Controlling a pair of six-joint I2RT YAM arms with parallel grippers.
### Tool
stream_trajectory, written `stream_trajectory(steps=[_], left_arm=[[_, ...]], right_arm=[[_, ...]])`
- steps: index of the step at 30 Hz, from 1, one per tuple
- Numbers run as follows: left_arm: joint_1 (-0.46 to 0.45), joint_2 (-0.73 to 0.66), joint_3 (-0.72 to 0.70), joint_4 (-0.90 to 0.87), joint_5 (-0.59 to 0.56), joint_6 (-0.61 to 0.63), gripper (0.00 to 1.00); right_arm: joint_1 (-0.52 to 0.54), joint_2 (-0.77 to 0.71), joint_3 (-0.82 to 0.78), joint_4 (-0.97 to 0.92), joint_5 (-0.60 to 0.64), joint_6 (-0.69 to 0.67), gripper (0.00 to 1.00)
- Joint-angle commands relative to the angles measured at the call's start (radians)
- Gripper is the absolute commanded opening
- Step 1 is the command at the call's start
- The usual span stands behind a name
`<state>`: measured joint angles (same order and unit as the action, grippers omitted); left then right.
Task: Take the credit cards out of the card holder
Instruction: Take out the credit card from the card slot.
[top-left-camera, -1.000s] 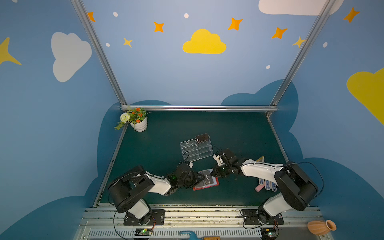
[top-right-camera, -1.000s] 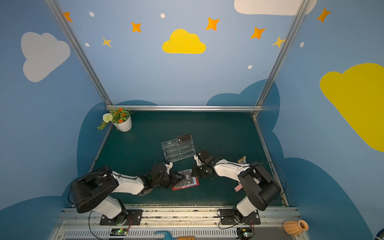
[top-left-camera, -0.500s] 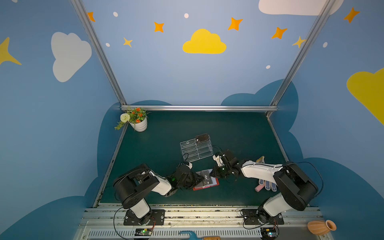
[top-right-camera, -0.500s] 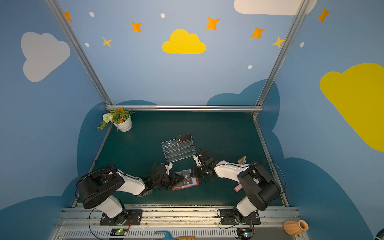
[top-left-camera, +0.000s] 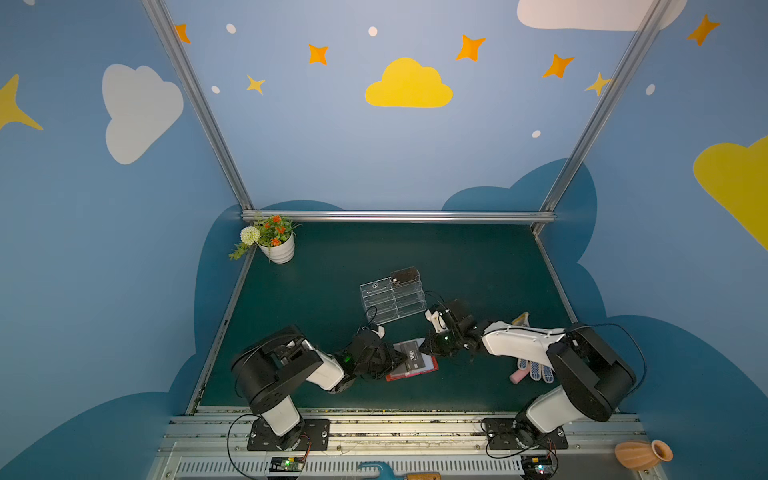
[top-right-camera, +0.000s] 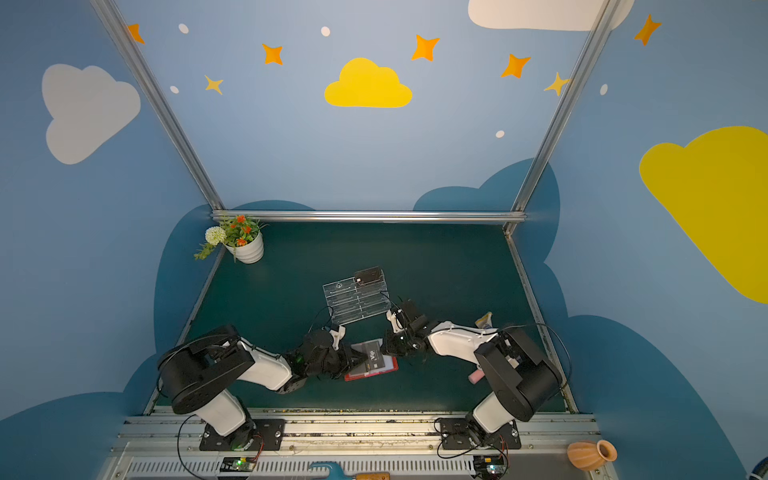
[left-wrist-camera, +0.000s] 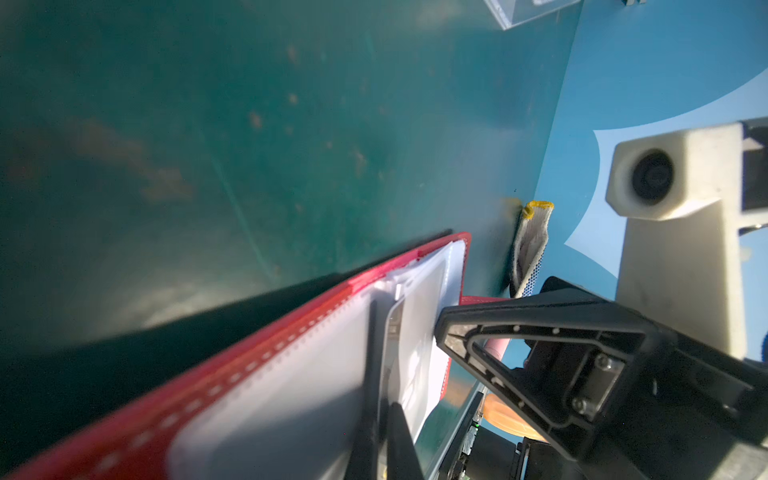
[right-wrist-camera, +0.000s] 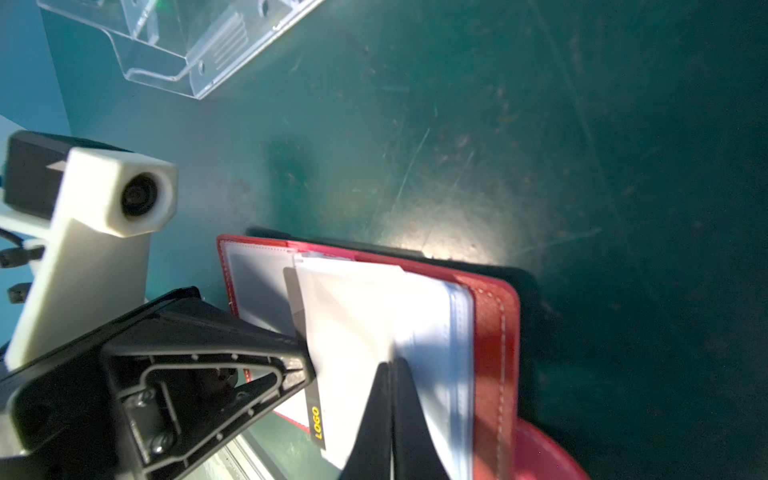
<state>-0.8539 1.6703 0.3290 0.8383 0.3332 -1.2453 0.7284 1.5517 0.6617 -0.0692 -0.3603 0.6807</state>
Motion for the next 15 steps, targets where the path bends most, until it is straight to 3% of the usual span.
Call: stream_trajectory(steps=[1, 6, 10, 15], left_arm=[[-0.005, 0.047, 0.003, -0.047, -0.02, -0.008, 0.1], [-0.003, 0.05, 0.008, -0.049, -0.025, -0.008, 0.11], [-0.002, 0.051, 0.002, -0.05, -0.03, -0.01, 0.04], [-0.002, 0.043, -0.019, -0.042, -0.047, -0.017, 0.04]], right_arm=[[0.015, 0.026, -0.029, -0.047, 0.015, 0.009, 0.02], [0.019, 0.024, -0.033, -0.041, 0.018, 0.015, 0.02], [0.02, 0.025, -0.035, -0.04, 0.019, 0.015, 0.02], [0.019, 0.019, -0.036, -0.044, 0.025, 0.014, 0.02]])
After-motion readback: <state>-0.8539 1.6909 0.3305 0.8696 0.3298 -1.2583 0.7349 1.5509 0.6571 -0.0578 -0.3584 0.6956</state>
